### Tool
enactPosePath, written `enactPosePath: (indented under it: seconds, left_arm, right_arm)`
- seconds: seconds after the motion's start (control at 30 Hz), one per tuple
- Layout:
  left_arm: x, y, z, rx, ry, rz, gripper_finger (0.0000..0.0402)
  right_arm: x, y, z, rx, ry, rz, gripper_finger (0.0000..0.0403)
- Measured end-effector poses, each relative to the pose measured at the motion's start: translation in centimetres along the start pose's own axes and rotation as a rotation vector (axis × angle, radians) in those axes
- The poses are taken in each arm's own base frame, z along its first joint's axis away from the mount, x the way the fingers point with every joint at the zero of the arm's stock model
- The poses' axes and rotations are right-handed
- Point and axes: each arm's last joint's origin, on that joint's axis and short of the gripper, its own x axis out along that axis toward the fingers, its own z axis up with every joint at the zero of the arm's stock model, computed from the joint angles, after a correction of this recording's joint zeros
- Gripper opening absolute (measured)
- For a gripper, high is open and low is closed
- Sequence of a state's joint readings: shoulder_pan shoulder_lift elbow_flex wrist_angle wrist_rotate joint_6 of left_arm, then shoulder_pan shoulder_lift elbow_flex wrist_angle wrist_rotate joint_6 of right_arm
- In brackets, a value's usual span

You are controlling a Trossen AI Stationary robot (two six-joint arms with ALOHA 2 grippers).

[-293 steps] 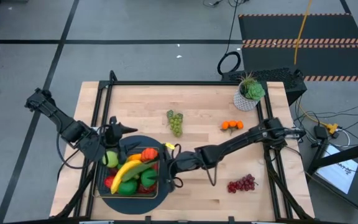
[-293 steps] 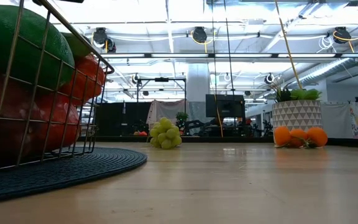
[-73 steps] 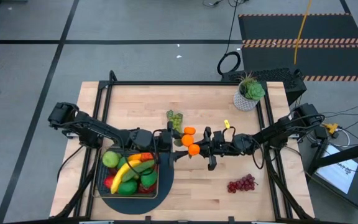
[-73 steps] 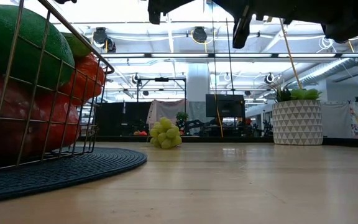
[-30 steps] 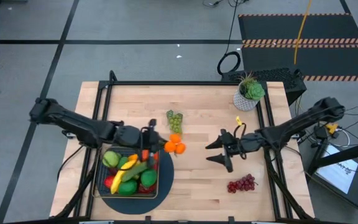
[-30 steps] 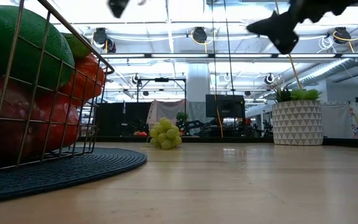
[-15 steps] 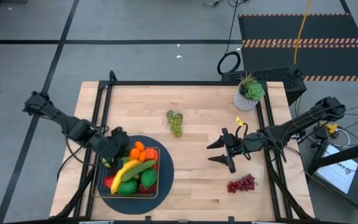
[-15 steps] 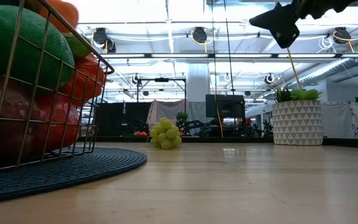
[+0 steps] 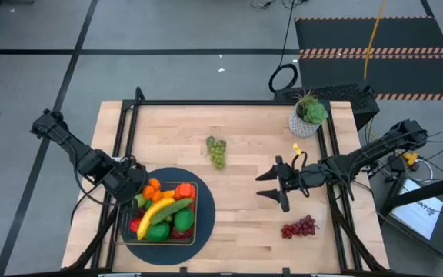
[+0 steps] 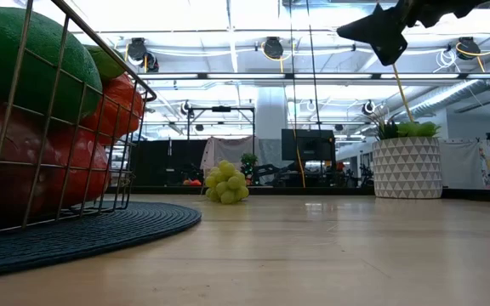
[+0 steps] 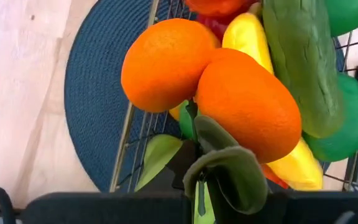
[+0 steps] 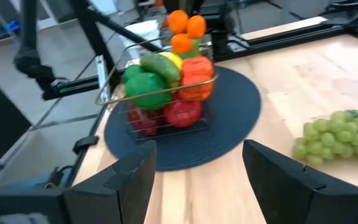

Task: Build produce basket
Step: Put the tangerines into the gold wire basket

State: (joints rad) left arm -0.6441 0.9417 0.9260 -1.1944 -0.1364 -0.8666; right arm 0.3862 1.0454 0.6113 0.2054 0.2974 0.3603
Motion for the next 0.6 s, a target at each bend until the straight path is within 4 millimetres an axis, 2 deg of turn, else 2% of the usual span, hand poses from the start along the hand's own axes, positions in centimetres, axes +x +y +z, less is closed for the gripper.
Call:
enactPosePath:
  seconds: [0.23, 0.6]
  left_arm:
    - [-0.02, -0.50, 0.43, -0.013, -0.044, -0.050, 0.0037]
    - [-0.01, -0.48, 0.39, -0.025, -0.037, -0.051, 0.0172]
  right_arm:
    - [-0.02, 0.01, 0.00, 0.040, -0.006, -0.015, 0.0233]
    - [-0.06, 0.15, -0.06, 0.008, -0.004, -0.009, 0.0233]
